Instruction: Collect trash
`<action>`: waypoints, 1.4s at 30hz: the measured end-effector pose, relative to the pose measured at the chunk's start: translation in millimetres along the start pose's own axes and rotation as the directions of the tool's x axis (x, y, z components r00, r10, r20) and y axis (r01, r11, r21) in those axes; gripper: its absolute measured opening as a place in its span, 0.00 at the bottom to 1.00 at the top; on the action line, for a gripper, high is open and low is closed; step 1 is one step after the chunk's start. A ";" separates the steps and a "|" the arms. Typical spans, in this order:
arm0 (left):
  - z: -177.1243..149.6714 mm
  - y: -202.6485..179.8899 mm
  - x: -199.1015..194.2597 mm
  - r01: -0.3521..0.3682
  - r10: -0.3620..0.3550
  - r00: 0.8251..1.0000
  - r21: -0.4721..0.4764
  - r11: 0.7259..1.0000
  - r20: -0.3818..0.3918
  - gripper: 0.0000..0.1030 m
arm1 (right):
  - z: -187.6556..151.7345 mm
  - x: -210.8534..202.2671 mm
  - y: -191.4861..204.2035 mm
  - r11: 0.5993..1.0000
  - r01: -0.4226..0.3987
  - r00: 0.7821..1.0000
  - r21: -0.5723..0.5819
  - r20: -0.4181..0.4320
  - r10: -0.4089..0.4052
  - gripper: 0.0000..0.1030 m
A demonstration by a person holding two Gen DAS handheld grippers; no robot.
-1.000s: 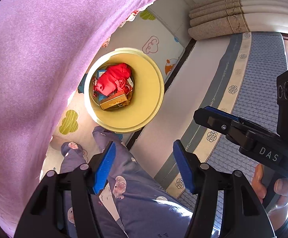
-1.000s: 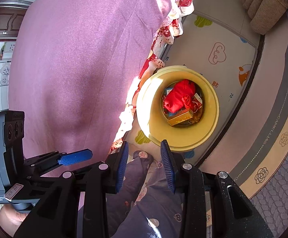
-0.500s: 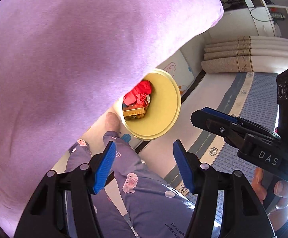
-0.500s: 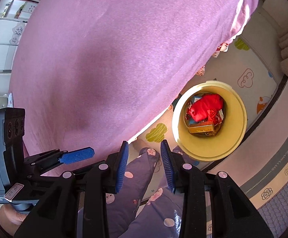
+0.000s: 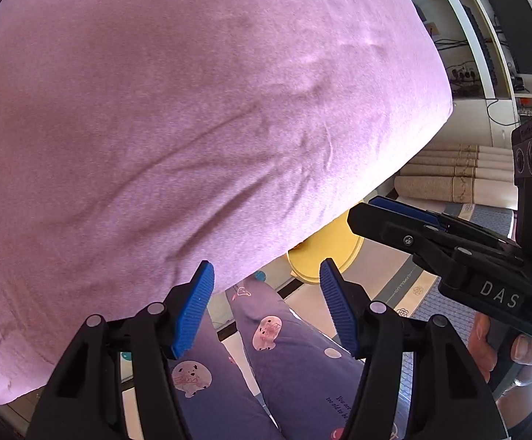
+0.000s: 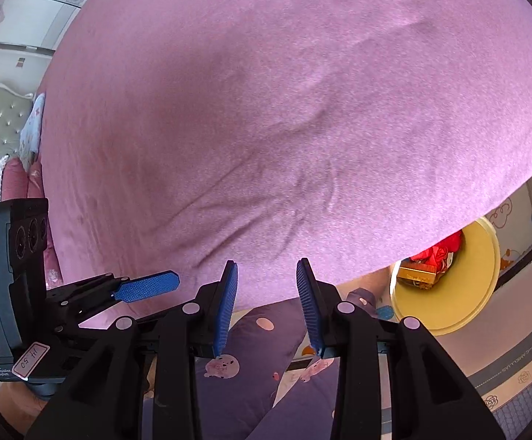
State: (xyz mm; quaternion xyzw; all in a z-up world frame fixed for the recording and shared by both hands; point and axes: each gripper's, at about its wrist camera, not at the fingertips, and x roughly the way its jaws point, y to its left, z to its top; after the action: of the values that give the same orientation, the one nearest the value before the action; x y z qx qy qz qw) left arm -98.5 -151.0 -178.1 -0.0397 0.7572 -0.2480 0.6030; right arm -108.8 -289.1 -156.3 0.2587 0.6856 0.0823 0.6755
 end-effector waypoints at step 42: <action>-56.6 5.7 -248.0 -0.152 0.359 0.699 -0.362 0.920 0.619 0.91 | 33.6 -148.6 174.5 0.814 0.183 0.925 -0.551 0.377 0.047 0.60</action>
State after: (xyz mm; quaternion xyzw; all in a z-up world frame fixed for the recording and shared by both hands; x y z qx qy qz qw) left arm -83.1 -38.3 49.6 -0.1057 0.5123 -0.0186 0.8521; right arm -40.6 -217.6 53.3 0.0278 0.4958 0.2105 0.8421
